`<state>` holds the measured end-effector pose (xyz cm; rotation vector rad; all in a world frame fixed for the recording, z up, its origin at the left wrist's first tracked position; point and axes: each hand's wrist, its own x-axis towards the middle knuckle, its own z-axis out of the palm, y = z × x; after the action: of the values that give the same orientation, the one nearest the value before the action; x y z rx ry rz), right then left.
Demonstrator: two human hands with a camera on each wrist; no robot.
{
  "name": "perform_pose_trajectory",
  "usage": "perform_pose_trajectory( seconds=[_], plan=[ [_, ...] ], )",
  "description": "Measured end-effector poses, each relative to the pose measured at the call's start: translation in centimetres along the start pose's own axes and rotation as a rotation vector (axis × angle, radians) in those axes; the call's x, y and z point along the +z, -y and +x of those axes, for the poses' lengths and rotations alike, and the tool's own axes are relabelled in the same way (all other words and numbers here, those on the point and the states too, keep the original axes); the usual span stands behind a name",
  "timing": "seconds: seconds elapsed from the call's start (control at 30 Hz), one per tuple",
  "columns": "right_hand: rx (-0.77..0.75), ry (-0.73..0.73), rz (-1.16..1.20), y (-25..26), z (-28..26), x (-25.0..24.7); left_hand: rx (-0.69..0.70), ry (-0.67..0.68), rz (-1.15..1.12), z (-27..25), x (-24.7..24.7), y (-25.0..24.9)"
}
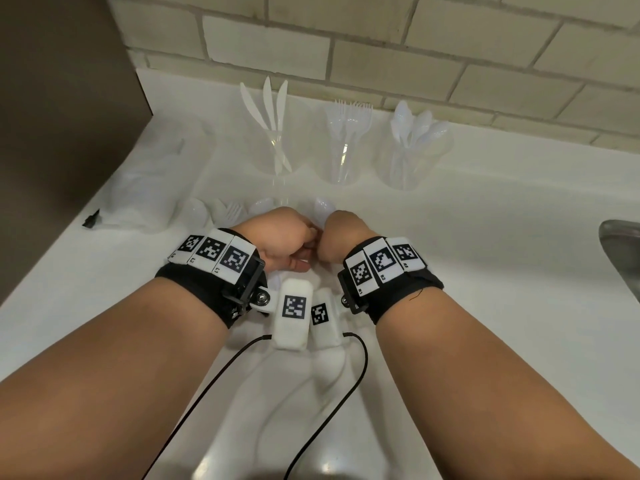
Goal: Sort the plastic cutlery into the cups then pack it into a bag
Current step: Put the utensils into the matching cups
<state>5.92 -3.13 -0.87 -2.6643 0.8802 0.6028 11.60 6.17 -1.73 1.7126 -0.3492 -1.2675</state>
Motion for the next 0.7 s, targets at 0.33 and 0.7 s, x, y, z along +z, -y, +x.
perform_pose_trajectory(
  seconds=[0.33,0.7],
  plan=[
    [0.011,-0.031,0.029,0.1,0.0,0.1,-0.01,0.051,-0.139,-0.7,-0.6,0.5],
    [-0.379,-0.24,1.636,0.2,-3.4,-4.7,-0.058,0.186,-0.61,-1.6,-2.7,-0.1]
  ],
)
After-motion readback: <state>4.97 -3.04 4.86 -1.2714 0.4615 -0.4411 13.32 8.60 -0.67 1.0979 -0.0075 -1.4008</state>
